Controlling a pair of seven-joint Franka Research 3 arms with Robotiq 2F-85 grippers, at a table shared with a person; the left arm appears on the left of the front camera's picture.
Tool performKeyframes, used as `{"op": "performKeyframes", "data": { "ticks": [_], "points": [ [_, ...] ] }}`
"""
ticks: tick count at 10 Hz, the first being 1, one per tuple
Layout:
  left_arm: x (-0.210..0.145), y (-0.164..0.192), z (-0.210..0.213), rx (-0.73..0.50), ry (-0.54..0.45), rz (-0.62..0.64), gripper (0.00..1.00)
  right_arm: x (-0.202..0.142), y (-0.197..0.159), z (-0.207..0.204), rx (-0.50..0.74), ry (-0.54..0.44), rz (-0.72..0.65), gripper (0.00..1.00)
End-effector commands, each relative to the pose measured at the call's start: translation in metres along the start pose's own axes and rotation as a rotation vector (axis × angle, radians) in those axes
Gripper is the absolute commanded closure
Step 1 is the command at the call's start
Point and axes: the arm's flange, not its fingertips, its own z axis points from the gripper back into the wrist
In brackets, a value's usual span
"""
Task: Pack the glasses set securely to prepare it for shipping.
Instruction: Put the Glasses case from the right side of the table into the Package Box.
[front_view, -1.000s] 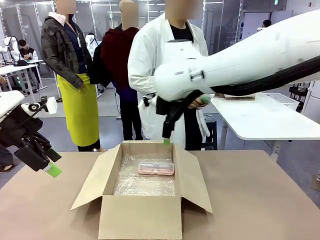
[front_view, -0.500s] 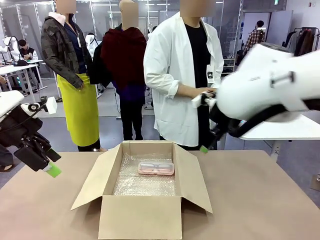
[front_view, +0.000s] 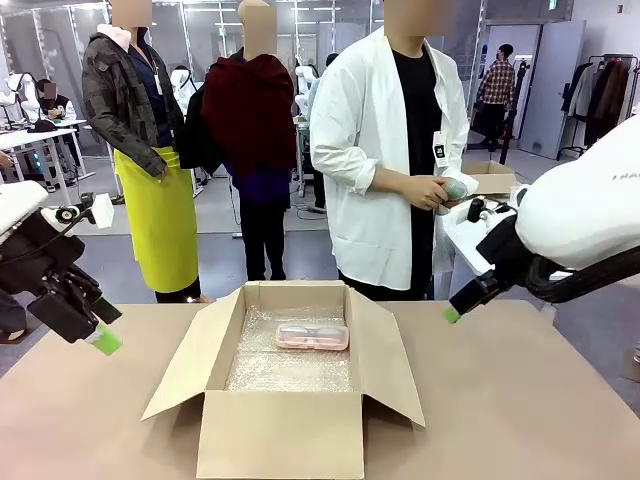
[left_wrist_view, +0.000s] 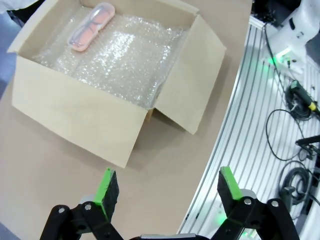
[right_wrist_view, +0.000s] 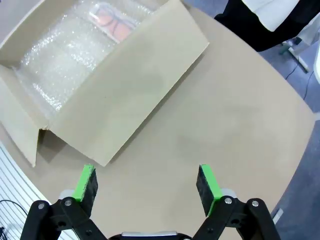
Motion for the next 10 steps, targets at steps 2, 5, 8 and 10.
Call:
{"op": "performKeyframes", "data": {
  "ticks": [2, 5, 8, 10],
  "points": [
    [-0.0007, 0.002, 0.0008, -0.012, -0.02, -0.019, 0.0, -0.0024, 0.0031, -0.0059, 0.007, 0.016, 0.004, 0.0],
    [-0.0007, 0.002, 0.0008, -0.012, -0.02, -0.019, 0.0, -0.0024, 0.0031, -0.0059, 0.007, 0.016, 0.004, 0.0],
    [-0.0007, 0.002, 0.0008, -0.012, -0.02, -0.019, 0.0, -0.0024, 0.0031, -0.0059, 0.007, 0.016, 0.004, 0.0],
    [-0.0007, 0.002, 0.0008, -0.012, -0.02, -0.019, 0.0, -0.0024, 0.0031, -0.0059, 0.007, 0.016, 0.004, 0.0]
  ]
}}
